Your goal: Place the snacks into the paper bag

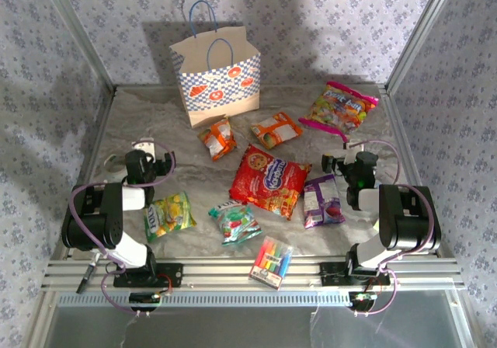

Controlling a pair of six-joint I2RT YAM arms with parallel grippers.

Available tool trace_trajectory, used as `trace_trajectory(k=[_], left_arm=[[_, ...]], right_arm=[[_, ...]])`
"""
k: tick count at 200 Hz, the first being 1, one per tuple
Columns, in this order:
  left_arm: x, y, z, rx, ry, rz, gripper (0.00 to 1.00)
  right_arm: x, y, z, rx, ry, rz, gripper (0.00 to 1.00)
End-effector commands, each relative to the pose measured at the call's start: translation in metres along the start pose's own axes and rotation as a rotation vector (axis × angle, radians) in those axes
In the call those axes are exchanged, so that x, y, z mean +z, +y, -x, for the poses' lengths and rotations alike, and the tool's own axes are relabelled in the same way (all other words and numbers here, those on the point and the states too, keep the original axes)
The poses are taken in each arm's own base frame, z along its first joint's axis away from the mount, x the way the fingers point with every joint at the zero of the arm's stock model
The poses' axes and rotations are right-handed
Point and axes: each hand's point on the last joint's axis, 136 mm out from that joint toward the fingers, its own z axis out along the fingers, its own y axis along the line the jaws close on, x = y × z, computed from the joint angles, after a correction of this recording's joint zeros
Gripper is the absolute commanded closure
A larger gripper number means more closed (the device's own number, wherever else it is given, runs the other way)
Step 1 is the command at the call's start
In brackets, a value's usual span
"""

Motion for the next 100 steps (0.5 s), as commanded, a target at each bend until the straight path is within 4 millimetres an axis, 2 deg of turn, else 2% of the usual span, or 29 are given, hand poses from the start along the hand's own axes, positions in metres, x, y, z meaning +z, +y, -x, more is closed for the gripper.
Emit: trace_trajectory(k=[1,80,100], left_arm=[[0.0003,-0.0032,0.0141,0.013,-0.053,-0.017,0.00],[0.0008,-0.0061,0.0161,0.021,-0.046,-0.034,0.00],[-0.0003,-0.0079,0.0229,0.022,-0.023,-0.042,0.00]], right_arm=[[0.0024,-0.0005,0.0087,-0.015,-0.023,0.004,0.00],[0.0018,0.0000,0.0091,-0.016,-0.025,0.006,0.00],[0.0008,0.0026,0.0170,-0.027,-0.017,0.013,0.00]])
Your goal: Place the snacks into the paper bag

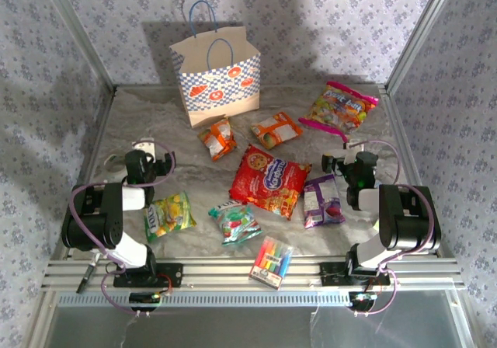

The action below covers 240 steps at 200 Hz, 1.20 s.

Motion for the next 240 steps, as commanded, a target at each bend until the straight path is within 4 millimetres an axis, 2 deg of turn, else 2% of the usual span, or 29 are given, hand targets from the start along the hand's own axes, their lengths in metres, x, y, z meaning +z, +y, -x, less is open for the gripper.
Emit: trace_trajectory(k=[1,26,58,79,136,151,176,207,240], left_arm=[[-0.001,-0.006,0.024,0.016,-0.028,-0.032,0.00],[-0.006,-0.005,0.032,0.017,0.026,-0.023,0.00],[-0.021,-0.008,0.049,0.013,-0.001,-0.038,0.00],[-0.033,-0.012,0.070,0.002,-0.034,-0.046,0.00],[-0.065,-0.028,0.145,0.013,-0.060,-0.055,0.01],[-0.072,-0.035,0.161,0.021,-0.068,-0.058,0.01],[-0.081,-0.043,0.176,0.017,-0.042,-0.056,0.02],[-0.077,-0.039,0.188,-0.031,0.075,0.003,0.13],[-0.062,-0.050,0.200,-0.039,0.144,-0.017,0.14]], right_arm=[[0.001,0.003,0.017,-0.025,-0.015,0.013,0.00],[-0.002,0.003,0.024,-0.023,0.016,0.014,0.00],[-0.011,0.009,0.034,-0.057,0.033,-0.005,0.00],[-0.017,0.008,0.047,-0.053,0.045,-0.040,0.00],[-0.035,0.029,0.095,-0.065,-0.028,-0.036,0.00],[-0.040,0.036,0.106,-0.050,-0.048,-0.016,0.00],[-0.046,0.053,0.120,-0.061,-0.047,0.030,0.01],[-0.053,0.078,0.133,-0.115,-0.040,0.086,0.01],[-0.060,0.097,0.147,-0.167,-0.061,0.113,0.01]])
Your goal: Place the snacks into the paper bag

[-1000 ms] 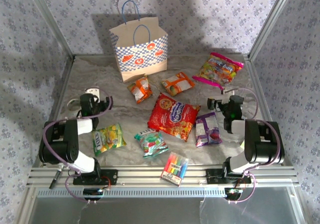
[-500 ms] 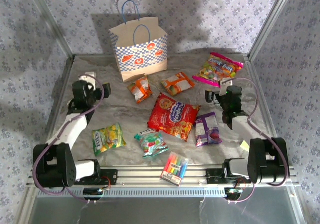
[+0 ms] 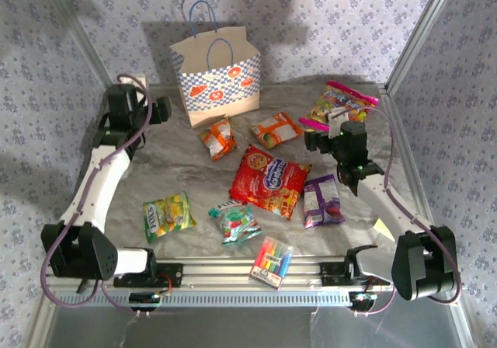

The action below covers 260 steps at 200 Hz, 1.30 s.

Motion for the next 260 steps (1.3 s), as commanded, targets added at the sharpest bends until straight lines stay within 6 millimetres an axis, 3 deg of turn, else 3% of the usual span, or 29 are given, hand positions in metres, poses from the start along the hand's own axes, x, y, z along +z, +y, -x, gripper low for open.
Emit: trace_trajectory(k=[1,58,95,138,142,213,260], left_arm=[[0.006,-0.002,-0.017,-0.022,0.131,0.019,0.14],[0.010,-0.007,0.022,-0.083,0.135,0.030,0.14],[0.014,-0.009,0.040,-0.078,0.157,0.038,0.19],[0.035,-0.020,0.052,-0.111,0.189,0.012,0.21],[0.033,-0.022,0.062,-0.114,0.169,0.005,0.21],[0.064,-0.052,0.092,-0.115,0.158,-0.056,0.21],[0.094,-0.055,0.095,-0.121,0.169,-0.023,0.25]], right_arm=[[-0.009,0.008,0.016,-0.047,-0.007,-0.001,0.01],[-0.020,0.027,0.030,-0.092,0.005,0.044,0.02],[-0.024,0.034,0.033,-0.094,-0.008,0.059,0.02],[-0.026,0.036,0.035,-0.114,-0.021,0.049,0.02],[-0.026,0.038,0.035,-0.123,-0.026,0.052,0.03],[-0.031,0.046,0.036,-0.147,-0.023,0.072,0.02],[-0.038,0.057,0.037,-0.152,0.013,0.118,0.02]])
